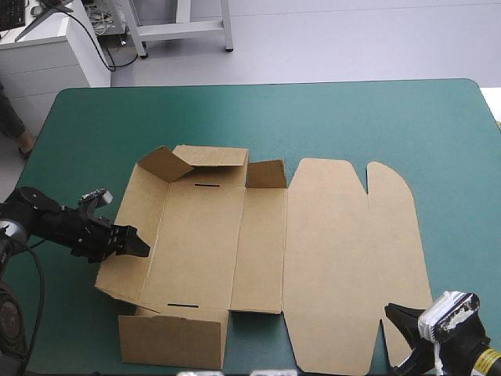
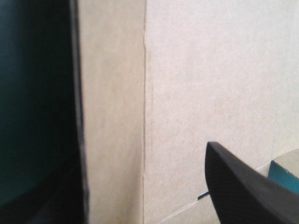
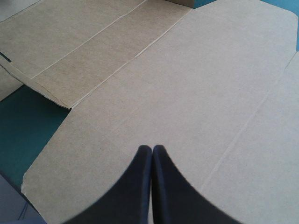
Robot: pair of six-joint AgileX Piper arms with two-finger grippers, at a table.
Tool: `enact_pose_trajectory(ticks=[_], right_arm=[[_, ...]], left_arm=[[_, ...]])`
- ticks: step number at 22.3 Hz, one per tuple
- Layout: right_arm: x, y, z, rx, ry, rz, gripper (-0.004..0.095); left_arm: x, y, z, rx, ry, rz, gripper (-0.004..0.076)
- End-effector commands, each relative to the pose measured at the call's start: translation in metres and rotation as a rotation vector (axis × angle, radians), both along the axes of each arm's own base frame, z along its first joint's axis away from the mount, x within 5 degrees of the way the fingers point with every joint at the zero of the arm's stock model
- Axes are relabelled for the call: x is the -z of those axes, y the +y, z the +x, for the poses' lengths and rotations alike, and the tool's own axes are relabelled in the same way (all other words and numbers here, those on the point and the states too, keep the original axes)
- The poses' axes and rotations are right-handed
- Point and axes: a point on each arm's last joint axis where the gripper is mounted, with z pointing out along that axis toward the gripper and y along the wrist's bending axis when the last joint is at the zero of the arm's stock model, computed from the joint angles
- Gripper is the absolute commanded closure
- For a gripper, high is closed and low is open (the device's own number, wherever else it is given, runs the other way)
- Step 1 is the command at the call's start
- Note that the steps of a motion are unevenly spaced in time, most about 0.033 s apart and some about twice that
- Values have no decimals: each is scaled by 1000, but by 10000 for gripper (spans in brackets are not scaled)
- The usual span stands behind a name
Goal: Fold the box
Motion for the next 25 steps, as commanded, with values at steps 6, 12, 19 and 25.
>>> enact_pose_trajectory(ticks=[6, 12, 19, 25], right_arm=[[-13, 1, 3, 6, -72, 43, 926], [-13, 1, 3, 6, -75, 40, 927], [-13, 1, 3, 4, -77, 37, 927], [-13, 1, 3, 2, -80, 32, 927]], left_arm=[[-14, -5, 0, -4, -41, -64, 524], [-11, -2, -5, 53, -8, -10, 732], [-77, -16, 37, 190, -294, 153, 732], [-143, -81, 67, 447, -568, 396, 732]])
